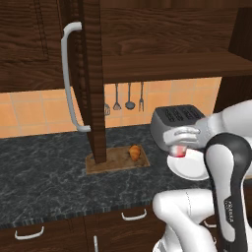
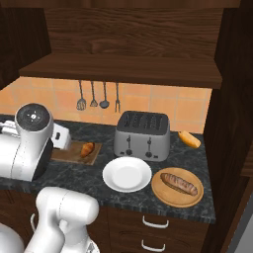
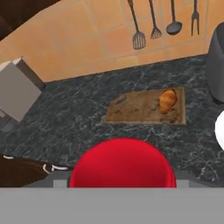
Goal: From the different types of pastries on the counter, select a croissant and place it on the cutting board. Then retrieve a jar of jam from the cabinet and place it alongside the croissant on the cutting board.
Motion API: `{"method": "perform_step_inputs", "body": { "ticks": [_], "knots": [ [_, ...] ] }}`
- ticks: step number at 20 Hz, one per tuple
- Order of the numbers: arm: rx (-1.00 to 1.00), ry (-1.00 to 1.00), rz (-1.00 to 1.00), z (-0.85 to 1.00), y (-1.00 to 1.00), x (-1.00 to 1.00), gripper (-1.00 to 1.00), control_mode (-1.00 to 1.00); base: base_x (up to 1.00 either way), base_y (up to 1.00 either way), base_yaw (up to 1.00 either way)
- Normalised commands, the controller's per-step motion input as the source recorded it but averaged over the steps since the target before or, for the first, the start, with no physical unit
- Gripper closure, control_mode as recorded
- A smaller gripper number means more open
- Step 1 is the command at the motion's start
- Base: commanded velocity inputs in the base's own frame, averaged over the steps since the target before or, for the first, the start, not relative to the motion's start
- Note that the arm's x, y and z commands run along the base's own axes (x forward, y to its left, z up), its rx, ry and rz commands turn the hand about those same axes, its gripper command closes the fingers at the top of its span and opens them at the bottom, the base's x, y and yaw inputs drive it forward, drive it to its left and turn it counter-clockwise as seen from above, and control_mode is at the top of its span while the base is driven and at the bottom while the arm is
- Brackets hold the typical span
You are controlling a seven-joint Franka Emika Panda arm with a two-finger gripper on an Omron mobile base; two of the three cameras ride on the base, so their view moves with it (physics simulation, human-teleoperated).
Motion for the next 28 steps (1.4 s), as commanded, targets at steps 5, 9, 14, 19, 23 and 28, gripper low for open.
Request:
{"method": "perform_step_inputs", "body": {
  "ticks": [5,9,14,19,23,28],
  "knots": [
    [0.06,-0.26,0.00,-0.91,0.51,0.16,1.00,-1.00,0.00,0.00,0.00],
    [0.19,-0.23,0.00,-0.94,0.09,0.24,1.00,-1.00,0.00,0.00,0.00],
    [0.38,-0.15,0.00,-0.70,-0.07,0.16,1.00,-1.00,0.00,0.00,0.00],
    [-0.02,-0.40,-0.01,-0.27,0.70,0.00,1.00,-1.00,0.00,0.00,0.00],
    [-0.06,-0.21,-0.01,-0.52,0.16,0.00,1.00,-1.00,0.00,0.00,0.00],
    [0.00,-0.12,0.00,-0.40,-0.07,0.00,1.00,-1.00,0.00,0.00,0.00]
  ]
}}
